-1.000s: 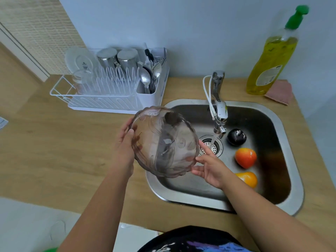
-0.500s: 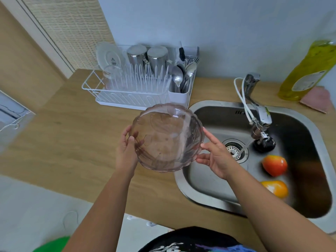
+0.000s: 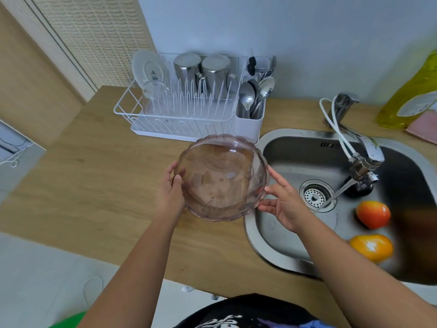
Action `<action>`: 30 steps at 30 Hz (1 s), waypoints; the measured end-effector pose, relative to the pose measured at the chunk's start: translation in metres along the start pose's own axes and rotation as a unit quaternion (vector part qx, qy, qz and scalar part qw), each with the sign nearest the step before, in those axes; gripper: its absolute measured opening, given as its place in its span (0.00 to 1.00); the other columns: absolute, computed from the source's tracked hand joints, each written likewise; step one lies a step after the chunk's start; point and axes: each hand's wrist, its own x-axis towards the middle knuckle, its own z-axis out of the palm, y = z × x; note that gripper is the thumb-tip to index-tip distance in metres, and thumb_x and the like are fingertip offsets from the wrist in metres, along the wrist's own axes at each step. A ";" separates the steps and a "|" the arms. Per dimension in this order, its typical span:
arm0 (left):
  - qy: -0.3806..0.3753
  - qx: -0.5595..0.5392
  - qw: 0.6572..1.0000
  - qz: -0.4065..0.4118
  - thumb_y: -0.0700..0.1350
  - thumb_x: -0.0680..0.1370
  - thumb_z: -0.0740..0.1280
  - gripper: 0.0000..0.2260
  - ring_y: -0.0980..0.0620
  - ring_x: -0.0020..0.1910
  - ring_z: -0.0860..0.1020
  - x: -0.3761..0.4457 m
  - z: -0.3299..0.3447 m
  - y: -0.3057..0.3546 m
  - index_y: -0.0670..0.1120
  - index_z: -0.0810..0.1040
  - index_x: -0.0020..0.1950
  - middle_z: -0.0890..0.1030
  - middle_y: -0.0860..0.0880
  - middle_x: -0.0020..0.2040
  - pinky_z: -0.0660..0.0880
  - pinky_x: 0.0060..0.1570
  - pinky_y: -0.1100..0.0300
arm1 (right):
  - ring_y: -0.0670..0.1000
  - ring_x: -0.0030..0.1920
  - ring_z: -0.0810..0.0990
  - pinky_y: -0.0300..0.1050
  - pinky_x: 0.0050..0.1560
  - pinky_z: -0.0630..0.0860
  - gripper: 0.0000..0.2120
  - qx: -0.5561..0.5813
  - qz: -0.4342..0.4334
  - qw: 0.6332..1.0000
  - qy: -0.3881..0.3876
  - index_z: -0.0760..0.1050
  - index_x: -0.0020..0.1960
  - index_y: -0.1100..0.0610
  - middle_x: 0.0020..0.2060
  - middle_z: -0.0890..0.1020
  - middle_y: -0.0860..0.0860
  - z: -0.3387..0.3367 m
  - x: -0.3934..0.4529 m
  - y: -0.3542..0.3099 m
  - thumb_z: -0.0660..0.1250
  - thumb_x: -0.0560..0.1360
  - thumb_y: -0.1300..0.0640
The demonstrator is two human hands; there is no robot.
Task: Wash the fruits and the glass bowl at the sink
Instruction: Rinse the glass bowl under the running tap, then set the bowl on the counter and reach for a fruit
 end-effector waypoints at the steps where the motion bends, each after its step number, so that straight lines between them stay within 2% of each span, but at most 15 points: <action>1: -0.004 0.009 1.000 0.002 0.44 0.82 0.56 0.17 0.51 0.62 0.81 0.001 -0.002 -0.002 0.60 0.73 0.68 0.82 0.53 0.63 0.74 0.66 0.43 | 0.54 0.29 0.80 0.43 0.33 0.81 0.28 0.002 -0.001 1.000 0.002 0.70 0.70 0.43 0.42 0.83 0.55 0.001 0.000 0.000 0.61 0.76 0.66; 5: -0.010 0.032 0.999 0.001 0.42 0.83 0.57 0.18 0.53 0.63 0.80 0.003 -0.004 -0.003 0.57 0.71 0.71 0.82 0.53 0.62 0.73 0.67 0.45 | 0.54 0.30 0.80 0.43 0.33 0.81 0.27 0.001 -0.003 1.000 0.016 0.71 0.69 0.43 0.42 0.83 0.55 0.004 0.000 0.001 0.61 0.76 0.66; 8: -0.007 0.127 0.991 0.046 0.42 0.82 0.60 0.19 0.51 0.65 0.77 -0.001 -0.005 0.003 0.53 0.70 0.73 0.77 0.53 0.65 0.71 0.67 0.54 | 0.54 0.31 0.81 0.43 0.33 0.81 0.25 0.000 0.001 1.000 0.014 0.72 0.68 0.44 0.43 0.83 0.55 0.003 -0.003 -0.001 0.62 0.76 0.65; 9: 0.003 0.193 0.978 0.083 0.42 0.82 0.61 0.19 0.49 0.65 0.75 -0.003 -0.005 0.006 0.50 0.70 0.73 0.75 0.50 0.66 0.68 0.64 0.57 | 0.54 0.31 0.82 0.43 0.34 0.81 0.23 -0.001 0.002 1.000 0.013 0.73 0.66 0.44 0.44 0.83 0.56 0.002 -0.005 -0.002 0.62 0.77 0.65; 11: 0.025 0.333 0.925 0.180 0.43 0.80 0.65 0.21 0.44 0.64 0.72 -0.010 -0.003 0.013 0.48 0.71 0.73 0.71 0.46 0.68 0.64 0.66 0.55 | 0.55 0.33 0.83 0.44 0.35 0.82 0.18 -0.009 0.000 1.000 0.017 0.73 0.64 0.47 0.44 0.82 0.56 -0.001 -0.010 -0.004 0.63 0.78 0.63; 13: 0.011 0.393 0.884 0.254 0.45 0.79 0.66 0.20 0.44 0.65 0.70 -0.020 0.007 0.019 0.48 0.73 0.71 0.71 0.46 0.69 0.60 0.69 0.53 | 0.56 0.36 0.83 0.45 0.37 0.82 0.15 -0.030 -0.004 0.999 0.028 0.73 0.64 0.49 0.44 0.81 0.57 -0.008 -0.016 -0.005 0.64 0.79 0.60; 17: -0.066 0.384 0.854 0.346 0.51 0.78 0.61 0.16 0.47 0.65 0.70 -0.051 0.047 0.033 0.52 0.78 0.64 0.75 0.50 0.64 0.60 0.67 0.57 | 0.57 0.39 0.82 0.47 0.40 0.80 0.12 -0.082 0.001 0.992 0.093 0.75 0.63 0.53 0.46 0.80 0.58 -0.041 -0.031 -0.006 0.62 0.80 0.58; 20: -0.156 0.341 0.828 0.416 0.48 0.78 0.62 0.14 0.50 0.60 0.71 -0.083 0.091 0.034 0.50 0.80 0.61 0.78 0.50 0.59 0.65 0.63 0.56 | 0.55 0.34 0.81 0.44 0.34 0.78 0.12 -0.127 0.008 0.981 0.147 0.75 0.62 0.53 0.43 0.80 0.57 -0.077 -0.047 -0.008 0.60 0.80 0.61; 22: -0.246 0.322 0.815 0.413 0.47 0.78 0.64 0.14 0.49 0.57 0.73 -0.104 0.122 0.027 0.50 0.79 0.62 0.78 0.49 0.57 0.69 0.60 0.56 | 0.54 0.31 0.80 0.42 0.30 0.78 0.14 -0.158 0.012 0.970 0.183 0.76 0.60 0.53 0.42 0.81 0.57 -0.103 -0.063 -0.012 0.60 0.78 0.64; 24: -0.349 0.328 0.798 0.366 0.47 0.79 0.64 0.15 0.49 0.58 0.74 -0.124 0.154 0.016 0.50 0.77 0.65 0.77 0.49 0.59 0.69 0.60 0.57 | 0.53 0.31 0.80 0.42 0.31 0.77 0.15 -0.194 0.009 0.956 0.221 0.76 0.59 0.53 0.43 0.82 0.57 -0.132 -0.080 -0.019 0.59 0.77 0.66; 27: -0.471 0.378 0.764 0.226 0.50 0.80 0.63 0.19 0.48 0.66 0.72 -0.150 0.200 -0.004 0.51 0.71 0.71 0.72 0.49 0.67 0.69 0.66 0.55 | 0.53 0.38 0.79 0.48 0.41 0.78 0.14 -0.250 -0.003 0.919 0.306 0.77 0.58 0.52 0.43 0.82 0.55 -0.179 -0.098 -0.026 0.62 0.75 0.62; 30: -0.519 0.406 0.746 0.089 0.52 0.81 0.63 0.22 0.46 0.65 0.74 -0.164 0.243 -0.021 0.50 0.68 0.74 0.71 0.46 0.70 0.68 0.67 0.55 | 0.56 0.50 0.80 0.52 0.53 0.76 0.14 -0.321 0.024 0.865 0.384 0.78 0.56 0.48 0.51 0.83 0.54 -0.214 -0.109 -0.028 0.62 0.73 0.59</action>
